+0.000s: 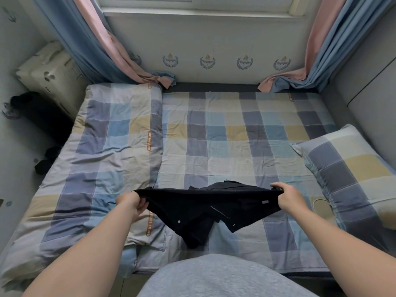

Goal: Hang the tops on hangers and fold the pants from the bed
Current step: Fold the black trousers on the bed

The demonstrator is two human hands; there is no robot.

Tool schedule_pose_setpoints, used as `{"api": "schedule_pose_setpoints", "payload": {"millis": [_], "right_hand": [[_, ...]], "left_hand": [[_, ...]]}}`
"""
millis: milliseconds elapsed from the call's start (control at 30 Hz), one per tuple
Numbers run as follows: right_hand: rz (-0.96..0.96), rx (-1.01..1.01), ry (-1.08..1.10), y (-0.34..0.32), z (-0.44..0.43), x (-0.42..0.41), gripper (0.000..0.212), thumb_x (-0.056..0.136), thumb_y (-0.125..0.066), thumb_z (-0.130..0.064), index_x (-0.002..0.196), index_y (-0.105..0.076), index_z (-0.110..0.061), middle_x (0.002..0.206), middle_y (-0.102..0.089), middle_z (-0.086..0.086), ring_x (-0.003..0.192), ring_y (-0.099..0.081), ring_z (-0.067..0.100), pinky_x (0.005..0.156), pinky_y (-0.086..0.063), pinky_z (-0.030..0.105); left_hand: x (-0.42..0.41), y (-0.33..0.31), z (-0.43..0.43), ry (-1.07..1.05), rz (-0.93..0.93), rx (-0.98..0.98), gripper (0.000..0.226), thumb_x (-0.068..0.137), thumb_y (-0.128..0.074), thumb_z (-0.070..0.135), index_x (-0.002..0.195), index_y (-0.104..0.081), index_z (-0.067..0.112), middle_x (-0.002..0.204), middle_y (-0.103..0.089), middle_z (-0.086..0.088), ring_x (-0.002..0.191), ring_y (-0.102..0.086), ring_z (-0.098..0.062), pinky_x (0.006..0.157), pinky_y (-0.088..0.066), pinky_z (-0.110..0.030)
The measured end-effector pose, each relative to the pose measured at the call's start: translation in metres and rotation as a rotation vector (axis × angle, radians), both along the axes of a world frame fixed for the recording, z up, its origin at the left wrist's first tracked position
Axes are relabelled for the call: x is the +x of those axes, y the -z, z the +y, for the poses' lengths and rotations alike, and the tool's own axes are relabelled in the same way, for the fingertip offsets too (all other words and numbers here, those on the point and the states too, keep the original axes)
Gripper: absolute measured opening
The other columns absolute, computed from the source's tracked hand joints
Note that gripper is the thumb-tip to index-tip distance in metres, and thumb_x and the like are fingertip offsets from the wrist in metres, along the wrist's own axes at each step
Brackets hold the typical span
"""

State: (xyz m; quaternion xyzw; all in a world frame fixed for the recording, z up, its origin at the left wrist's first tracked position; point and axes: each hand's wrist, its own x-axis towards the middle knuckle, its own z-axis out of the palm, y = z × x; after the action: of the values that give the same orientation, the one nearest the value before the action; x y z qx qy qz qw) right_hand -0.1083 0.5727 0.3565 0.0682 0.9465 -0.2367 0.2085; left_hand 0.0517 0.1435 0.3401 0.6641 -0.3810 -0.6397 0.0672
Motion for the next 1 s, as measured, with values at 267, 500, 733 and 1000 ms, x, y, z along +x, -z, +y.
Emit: {"api": "schedule_pose_setpoints", "payload": {"millis": [267, 500, 733, 1000], "right_hand": [[-0.011, -0.153, -0.027, -0.008, 0.001, 0.001, 0.016, 0.090, -0.066, -0.014, 0.103, -0.073, -0.020, 0.094, -0.073, 0.007, 0.081, -0.064, 0.028, 0.074, -0.058, 0.044], [-0.025, 0.112, -0.071, -0.019, -0.002, -0.003, 0.058, 0.080, -0.037, -0.007, 0.121, -0.063, -0.040, 0.098, -0.069, 0.012, 0.083, -0.068, 0.035, 0.073, -0.060, 0.044], [-0.200, -0.398, 0.479, -0.020, -0.022, -0.008, 0.042, 0.090, -0.032, -0.003, 0.104, -0.069, -0.016, 0.057, -0.063, 0.015, 0.045, -0.058, 0.026, 0.045, -0.048, 0.026], [-0.363, -0.951, 0.556, -0.027, -0.017, -0.006, 0.012, 0.096, -0.059, -0.007, 0.107, -0.057, -0.011, 0.099, -0.067, 0.014, 0.095, -0.066, 0.030, 0.083, -0.054, 0.041]], "left_hand": [[-0.001, -0.009, -0.009, 0.247, 0.040, -0.062, 0.020, 0.103, -0.042, 0.002, 0.111, -0.057, 0.013, 0.076, -0.051, -0.011, 0.055, -0.049, -0.017, 0.061, -0.052, -0.035], [-0.002, -0.011, -0.020, 0.604, -0.145, -0.597, 0.039, 0.085, -0.040, -0.006, 0.095, -0.070, 0.017, 0.096, -0.069, -0.013, 0.083, -0.064, -0.032, 0.078, -0.059, -0.046], [-0.020, -0.025, -0.011, 0.358, 0.020, -0.238, 0.040, 0.094, -0.029, -0.002, 0.098, -0.065, 0.015, 0.091, -0.066, -0.016, 0.075, -0.064, -0.031, 0.070, -0.056, -0.039], [-0.010, -0.027, -0.006, 0.390, 0.198, -0.193, 0.028, 0.089, -0.043, 0.001, 0.108, -0.062, 0.009, 0.094, -0.070, -0.005, 0.094, -0.061, -0.021, 0.078, -0.047, -0.033]]}}
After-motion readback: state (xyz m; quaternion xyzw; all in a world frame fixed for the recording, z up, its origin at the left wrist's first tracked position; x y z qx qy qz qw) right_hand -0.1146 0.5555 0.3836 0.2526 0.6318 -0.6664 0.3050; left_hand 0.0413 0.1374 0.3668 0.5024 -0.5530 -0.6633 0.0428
